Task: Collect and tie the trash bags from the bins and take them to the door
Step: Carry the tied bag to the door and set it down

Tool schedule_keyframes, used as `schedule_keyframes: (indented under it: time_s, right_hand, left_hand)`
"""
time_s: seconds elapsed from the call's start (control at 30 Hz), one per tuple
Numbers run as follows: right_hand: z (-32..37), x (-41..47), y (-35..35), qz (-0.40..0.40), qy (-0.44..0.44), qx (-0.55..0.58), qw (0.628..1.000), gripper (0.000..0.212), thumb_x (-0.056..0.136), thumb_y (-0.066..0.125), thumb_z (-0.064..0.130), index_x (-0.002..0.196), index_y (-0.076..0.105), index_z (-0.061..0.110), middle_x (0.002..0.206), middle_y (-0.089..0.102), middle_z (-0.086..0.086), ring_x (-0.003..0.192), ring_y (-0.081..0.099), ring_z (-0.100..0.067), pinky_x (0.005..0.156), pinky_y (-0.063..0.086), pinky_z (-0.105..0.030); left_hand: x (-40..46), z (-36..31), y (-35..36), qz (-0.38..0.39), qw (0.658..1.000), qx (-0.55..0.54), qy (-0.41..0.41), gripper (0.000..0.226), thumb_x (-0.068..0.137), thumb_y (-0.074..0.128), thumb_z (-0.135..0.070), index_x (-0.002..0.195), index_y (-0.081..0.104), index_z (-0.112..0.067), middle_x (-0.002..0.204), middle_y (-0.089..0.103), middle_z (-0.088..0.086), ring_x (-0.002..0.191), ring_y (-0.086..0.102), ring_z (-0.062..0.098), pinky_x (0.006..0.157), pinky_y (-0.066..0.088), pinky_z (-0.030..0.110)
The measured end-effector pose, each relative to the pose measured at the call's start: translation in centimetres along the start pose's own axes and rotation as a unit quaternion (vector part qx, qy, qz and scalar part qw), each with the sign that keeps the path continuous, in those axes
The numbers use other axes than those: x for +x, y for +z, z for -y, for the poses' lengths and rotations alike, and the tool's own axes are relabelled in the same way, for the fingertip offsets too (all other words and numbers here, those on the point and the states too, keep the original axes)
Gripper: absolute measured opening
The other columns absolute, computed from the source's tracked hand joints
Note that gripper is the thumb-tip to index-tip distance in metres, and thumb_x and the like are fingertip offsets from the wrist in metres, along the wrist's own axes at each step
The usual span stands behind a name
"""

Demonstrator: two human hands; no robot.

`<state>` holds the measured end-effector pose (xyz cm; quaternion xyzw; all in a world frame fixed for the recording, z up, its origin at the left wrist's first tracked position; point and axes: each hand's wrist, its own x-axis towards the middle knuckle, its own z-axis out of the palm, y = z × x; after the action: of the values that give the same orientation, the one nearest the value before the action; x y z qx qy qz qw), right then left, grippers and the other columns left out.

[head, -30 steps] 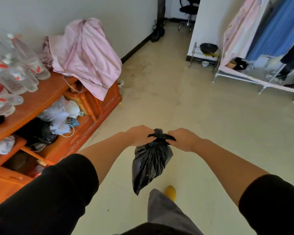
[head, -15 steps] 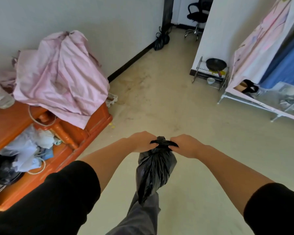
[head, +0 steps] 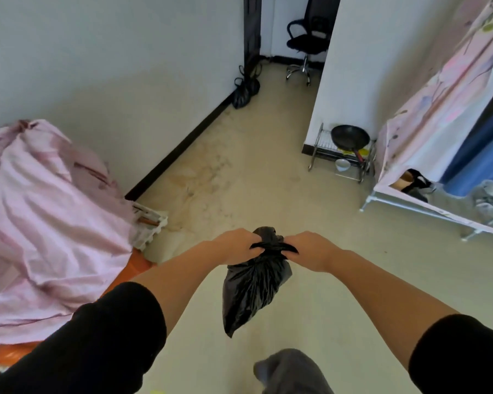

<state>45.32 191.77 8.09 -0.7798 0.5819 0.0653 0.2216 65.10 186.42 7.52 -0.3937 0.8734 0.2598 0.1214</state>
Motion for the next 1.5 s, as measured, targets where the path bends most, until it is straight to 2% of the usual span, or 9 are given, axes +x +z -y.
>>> schedule_keyframes:
  time_s: [0.3, 0.43, 0.63, 0.73, 0.8, 0.93, 1.07, 1.17, 1.5]
  right_hand:
    - [-14.8, 18.2, -12.3, -0.001, -0.026, -0.037, 0.999, 0.029, 0.098, 0.040, 0.033, 0.102, 0.057, 0.010, 0.095, 0.064, -0.013, 0.084, 0.057, -0.028, 0.067, 0.037, -0.033]
    - [-20.8, 25.7, -18.2, 0.014, -0.043, -0.049, 0.998, 0.029, 0.099, 0.040, 0.033, 0.103, 0.057, 0.010, 0.096, 0.064, -0.013, 0.089, 0.058, -0.029, 0.071, 0.041, -0.036]
    - [-26.6, 38.2, -24.4, 0.030, -0.064, -0.063, 0.996, 0.027, 0.098, 0.041, 0.032, 0.104, 0.058, 0.011, 0.097, 0.065, -0.011, 0.091, 0.059, -0.029, 0.076, 0.044, -0.037]
    - [-28.8, 45.6, -27.3, 0.020, -0.069, -0.070, 0.995, 0.021, 0.098, 0.041, 0.031, 0.091, 0.054, 0.015, 0.084, 0.059, -0.005, 0.082, 0.054, -0.026, 0.070, 0.039, -0.034]
    - [-29.7, 50.6, -29.3, 0.012, -0.069, -0.069, 0.995, 0.018, 0.098, 0.042, 0.031, 0.084, 0.046, 0.020, 0.069, 0.046, 0.007, 0.076, 0.047, -0.022, 0.067, 0.034, -0.031]
    - [-31.0, 59.8, -33.7, 0.001, -0.061, -0.048, 0.997, 0.018, 0.098, 0.041, 0.030, 0.083, 0.043, 0.020, 0.064, 0.037, 0.014, 0.074, 0.045, -0.020, 0.066, 0.032, -0.030]
    - [-32.4, 68.0, -38.4, -0.007, -0.051, -0.028, 0.998, 0.018, 0.099, 0.040, 0.030, 0.087, 0.047, 0.018, 0.069, 0.044, 0.007, 0.075, 0.045, -0.020, 0.066, 0.032, -0.030]
    - [-34.4, 73.8, -41.1, -0.004, -0.040, -0.017, 0.999, 0.023, 0.099, 0.040, 0.029, 0.099, 0.055, 0.012, 0.087, 0.060, -0.007, 0.076, 0.048, -0.021, 0.066, 0.035, -0.032]
    - [-43.9, 93.0, -51.9, 0.010, -0.065, -0.048, 0.997, 0.029, 0.099, 0.039, 0.033, 0.103, 0.055, 0.009, 0.098, 0.063, -0.012, 0.079, 0.051, -0.024, 0.067, 0.037, -0.032]
  left_hand:
    - [21.5, 5.5, -12.9, -0.039, 0.999, -0.007, -0.027, 0.028, 0.100, 0.038, -0.032, 0.073, 0.040, -0.025, 0.067, 0.044, -0.006, 0.069, 0.046, 0.021, 0.063, 0.036, 0.031]
    - [29.8, 7.5, -18.3, -0.050, 0.997, -0.035, -0.042, 0.026, 0.100, 0.037, -0.031, 0.079, 0.044, -0.016, 0.068, 0.044, -0.003, 0.069, 0.046, 0.022, 0.062, 0.034, 0.032]
    - [40.0, 13.3, -25.3, -0.047, 0.996, -0.051, -0.064, 0.023, 0.100, 0.036, -0.030, 0.082, 0.044, -0.019, 0.070, 0.044, -0.005, 0.071, 0.046, 0.021, 0.062, 0.035, 0.032]
    - [45.0, 17.7, -29.2, -0.050, 0.995, -0.060, -0.060, 0.023, 0.101, 0.034, -0.030, 0.085, 0.044, -0.019, 0.074, 0.046, -0.002, 0.073, 0.047, 0.021, 0.064, 0.036, 0.031]
    - [48.2, 21.1, -32.2, -0.043, 0.996, -0.058, -0.053, 0.022, 0.102, 0.032, -0.030, 0.087, 0.044, -0.018, 0.080, 0.049, 0.001, 0.075, 0.047, 0.021, 0.066, 0.036, 0.031]
    - [54.1, 27.8, -39.1, -0.034, 0.998, -0.034, -0.042, 0.022, 0.102, 0.032, -0.029, 0.087, 0.043, -0.017, 0.085, 0.049, 0.002, 0.077, 0.046, 0.021, 0.069, 0.036, 0.032]
    - [59.8, 33.5, -45.5, -0.026, 0.998, -0.024, -0.044, 0.026, 0.101, 0.032, -0.029, 0.090, 0.048, -0.012, 0.090, 0.056, 0.008, 0.082, 0.053, 0.027, 0.076, 0.044, 0.040]
    - [64.4, 36.9, -49.3, -0.014, 0.999, -0.017, -0.048, 0.028, 0.101, 0.032, -0.030, 0.093, 0.051, -0.010, 0.095, 0.061, 0.014, 0.087, 0.058, 0.031, 0.080, 0.046, 0.044]
    - [81.3, 45.7, -61.1, -0.045, 0.996, -0.020, -0.078, 0.021, 0.101, 0.034, -0.030, 0.088, 0.045, -0.017, 0.088, 0.053, 0.004, 0.079, 0.049, 0.021, 0.069, 0.037, 0.031]
